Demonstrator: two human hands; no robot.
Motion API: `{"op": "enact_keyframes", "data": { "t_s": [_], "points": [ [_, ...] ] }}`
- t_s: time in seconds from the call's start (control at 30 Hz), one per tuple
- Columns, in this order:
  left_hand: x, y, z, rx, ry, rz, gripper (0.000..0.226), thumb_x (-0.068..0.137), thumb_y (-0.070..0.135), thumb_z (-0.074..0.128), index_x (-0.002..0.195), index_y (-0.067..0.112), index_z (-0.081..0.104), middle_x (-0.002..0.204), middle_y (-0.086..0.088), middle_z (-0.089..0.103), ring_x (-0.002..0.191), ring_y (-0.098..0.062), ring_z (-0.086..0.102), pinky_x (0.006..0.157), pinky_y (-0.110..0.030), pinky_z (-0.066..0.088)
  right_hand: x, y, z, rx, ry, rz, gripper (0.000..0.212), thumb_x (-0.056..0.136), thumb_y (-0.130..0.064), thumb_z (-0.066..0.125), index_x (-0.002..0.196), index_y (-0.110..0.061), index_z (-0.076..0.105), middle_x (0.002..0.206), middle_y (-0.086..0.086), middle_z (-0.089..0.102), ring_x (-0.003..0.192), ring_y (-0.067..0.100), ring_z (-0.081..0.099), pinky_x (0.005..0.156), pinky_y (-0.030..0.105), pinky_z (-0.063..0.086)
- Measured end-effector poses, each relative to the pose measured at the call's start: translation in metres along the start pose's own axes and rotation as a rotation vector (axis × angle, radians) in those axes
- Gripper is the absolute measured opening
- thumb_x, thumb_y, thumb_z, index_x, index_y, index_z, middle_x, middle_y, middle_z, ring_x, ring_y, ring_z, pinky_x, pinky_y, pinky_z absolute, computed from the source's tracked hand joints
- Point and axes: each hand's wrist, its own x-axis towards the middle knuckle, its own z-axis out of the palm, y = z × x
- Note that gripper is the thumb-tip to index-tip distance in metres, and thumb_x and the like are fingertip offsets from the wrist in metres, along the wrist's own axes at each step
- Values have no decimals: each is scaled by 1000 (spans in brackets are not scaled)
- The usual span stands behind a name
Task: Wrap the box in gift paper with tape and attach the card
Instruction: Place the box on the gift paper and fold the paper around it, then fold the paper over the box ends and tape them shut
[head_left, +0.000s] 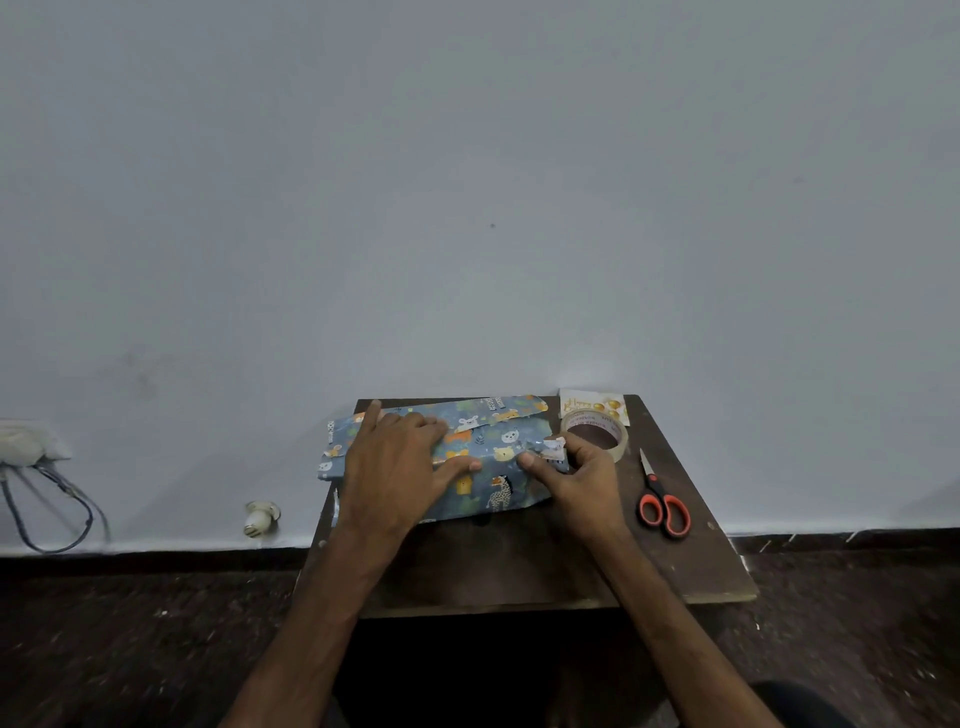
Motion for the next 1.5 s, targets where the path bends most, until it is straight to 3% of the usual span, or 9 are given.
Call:
{"op": "enact_keyframes", "data": {
  "t_s": [0.23,0.4,0.6,0.73,0.87,1.17,1.23,1.33,1.5],
  "points": [
    [-7,-4,8,15,65,67,70,81,70,38,87,15,80,90,-2,79,79,-23,74,100,-52,51,-1,-16,-1,-465,145,-316,77,69,-26,89,135,-20,51,125,-18,53,120,2,47,104,19,37],
    [-8,-13,12,29,74,99,68,81,69,40,92,15,80,93,-1,79,82,-20,74,109,-46,41,4,-17,13,-1038,-266,-593,63,92,-43,61,149,-25,42,157,-8,37,148,9,25,120,62,6],
    [-11,-22,14,60,65,169,59,89,60,38,127,25,68,103,2,74,97,-21,69,111,-51,38,12,-3,14,-1064,-193,-687,49,87,-36,64,133,-20,62,137,-4,61,132,19,53,119,52,4],
    [-8,-16,16,73,73,203,49,90,49,42,116,25,75,101,-2,72,91,-25,70,102,-55,49,19,-8,8,-893,-245,-665,51,89,-37,64,135,-18,59,141,-4,58,136,13,48,123,38,5],
    [-7,-19,21,52,71,176,48,92,47,42,118,23,74,103,-3,72,94,-26,69,103,-53,48,32,-10,-19,-666,65,-405,41,96,-17,58,136,-14,56,145,-4,52,135,8,42,115,20,23],
    [-12,-12,19,39,80,160,48,92,46,40,118,23,73,105,-1,72,96,-26,69,99,-55,50,42,19,-39,-1284,-131,-88,41,78,3,54,114,-16,57,107,5,69,108,29,56,105,38,37],
    [-11,-12,18,35,76,155,47,91,45,40,117,23,74,104,-1,72,96,-26,70,97,-56,51,46,24,-39,-1291,-51,-110,45,74,5,56,113,-17,57,109,6,68,111,28,49,94,37,43],
    [-11,-13,17,21,86,154,46,92,44,42,116,23,75,103,-1,72,94,-26,70,95,-56,51,44,25,-36,-1303,54,-278,41,72,-7,71,111,-17,62,94,8,71,103,28,58,115,36,24],
    [-10,-11,17,23,70,119,41,91,43,47,115,24,74,105,1,72,97,-25,69,102,-56,46,16,-23,-14,-1117,266,-703,45,70,-1,45,106,-5,71,74,4,64,73,27,63,117,54,19]
  ]
}}
